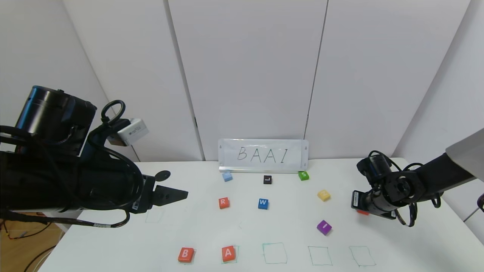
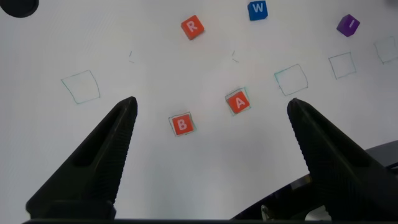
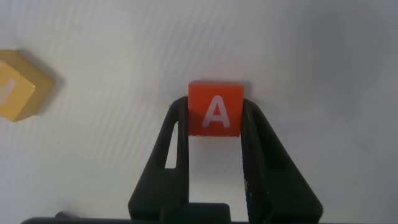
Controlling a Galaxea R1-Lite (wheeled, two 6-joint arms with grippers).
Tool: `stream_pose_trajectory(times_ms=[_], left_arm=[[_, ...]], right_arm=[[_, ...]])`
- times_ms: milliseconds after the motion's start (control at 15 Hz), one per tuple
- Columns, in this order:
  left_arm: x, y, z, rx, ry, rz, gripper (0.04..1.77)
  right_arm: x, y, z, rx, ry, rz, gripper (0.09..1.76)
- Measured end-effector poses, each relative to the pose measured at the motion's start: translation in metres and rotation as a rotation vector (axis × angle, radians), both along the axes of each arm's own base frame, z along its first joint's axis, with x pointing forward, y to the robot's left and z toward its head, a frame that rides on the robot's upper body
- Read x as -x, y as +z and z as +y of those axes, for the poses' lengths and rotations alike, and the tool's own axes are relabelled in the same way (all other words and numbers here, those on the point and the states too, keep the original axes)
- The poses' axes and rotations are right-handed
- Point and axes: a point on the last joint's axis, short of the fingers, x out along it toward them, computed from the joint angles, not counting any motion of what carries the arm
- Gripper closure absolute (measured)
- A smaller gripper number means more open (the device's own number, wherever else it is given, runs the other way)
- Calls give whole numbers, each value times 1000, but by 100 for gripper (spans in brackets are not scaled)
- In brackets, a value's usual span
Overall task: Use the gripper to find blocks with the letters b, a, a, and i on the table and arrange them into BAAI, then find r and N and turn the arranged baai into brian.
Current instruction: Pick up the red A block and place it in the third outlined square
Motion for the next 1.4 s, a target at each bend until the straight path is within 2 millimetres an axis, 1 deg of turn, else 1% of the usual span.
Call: stream_pose_trajectory(times_ms=[267, 467, 667, 933, 1133, 1400], left_arm=[[-1, -1, 0, -2, -1, 4, 9], [-1, -2, -1, -3, -2, 7, 9], [-1, -2, -1, -3, -1, 7, 9], [-1, -2, 0, -2, 0, 6, 9], [-1, -1, 0, -2, 0, 5, 9], [-2, -1, 2, 0, 7, 3, 9]], right_arm=[[8, 19, 13, -3, 31, -26, 130], [21, 41, 32, -3, 66, -58, 130], [39, 57, 63, 18, 103, -82, 130], [68, 70, 107, 9, 193, -112, 130], [90, 72, 139, 2, 295, -118, 130], [108, 67, 179, -13, 407, -118, 130]])
